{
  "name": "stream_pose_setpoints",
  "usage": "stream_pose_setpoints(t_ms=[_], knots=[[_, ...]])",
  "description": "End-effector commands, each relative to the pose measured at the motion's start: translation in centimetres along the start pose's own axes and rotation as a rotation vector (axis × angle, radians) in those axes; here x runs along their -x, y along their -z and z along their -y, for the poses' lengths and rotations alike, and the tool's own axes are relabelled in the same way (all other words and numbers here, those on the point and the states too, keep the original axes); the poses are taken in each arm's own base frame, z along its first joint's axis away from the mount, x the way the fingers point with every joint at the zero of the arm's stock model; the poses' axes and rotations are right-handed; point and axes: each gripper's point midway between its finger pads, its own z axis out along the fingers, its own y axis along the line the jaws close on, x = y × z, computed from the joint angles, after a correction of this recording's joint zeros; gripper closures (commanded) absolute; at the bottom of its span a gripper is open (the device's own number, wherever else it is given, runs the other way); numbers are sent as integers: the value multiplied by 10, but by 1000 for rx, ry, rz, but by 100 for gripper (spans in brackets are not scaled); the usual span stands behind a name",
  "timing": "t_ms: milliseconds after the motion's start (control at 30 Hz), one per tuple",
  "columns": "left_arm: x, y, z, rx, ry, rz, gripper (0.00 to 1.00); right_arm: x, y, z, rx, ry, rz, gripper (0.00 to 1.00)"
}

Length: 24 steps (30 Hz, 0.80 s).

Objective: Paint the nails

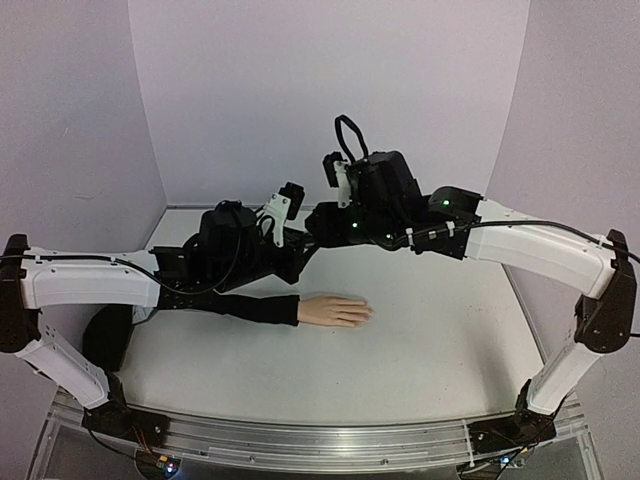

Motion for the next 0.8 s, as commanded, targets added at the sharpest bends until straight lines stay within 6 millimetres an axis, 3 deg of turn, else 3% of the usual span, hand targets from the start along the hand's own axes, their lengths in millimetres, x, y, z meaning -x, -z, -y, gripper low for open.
stream_pose_setpoints(t_ms=[0,67,167,233,300,333,400,500,600,633,733,767], knots=[[35,4,12,-42,2,87,100,17,8,-10,21,34,40,88],[34,8,21,-99,-1,80,100,14,9,-15,55,77,27,99],[33,30,58,-339,-48,66,100,4,23,-34,197,198,1,100],[24,62,98,-644,-108,31,100,-24,46,-68,474,344,-53,100],[20,99,122,-954,-107,-28,100,-58,76,-90,730,486,-101,100],[21,120,129,-1111,-81,-62,100,-63,87,-96,801,493,-110,100],[29,134,125,-1226,-33,-93,100,-70,98,-100,867,491,-130,100],[33,127,110,-1149,-37,-61,100,-75,101,-99,880,488,-137,100],[35,109,97,-1001,-73,-28,100,-70,94,-90,806,474,-109,100],[37,99,90,-928,-78,-23,100,-63,89,-83,746,460,-84,95],[45,60,51,-601,-42,20,100,-48,76,-58,558,384,-39,46],[45,49,37,-504,-29,27,100,-42,71,-47,481,360,-21,36]])
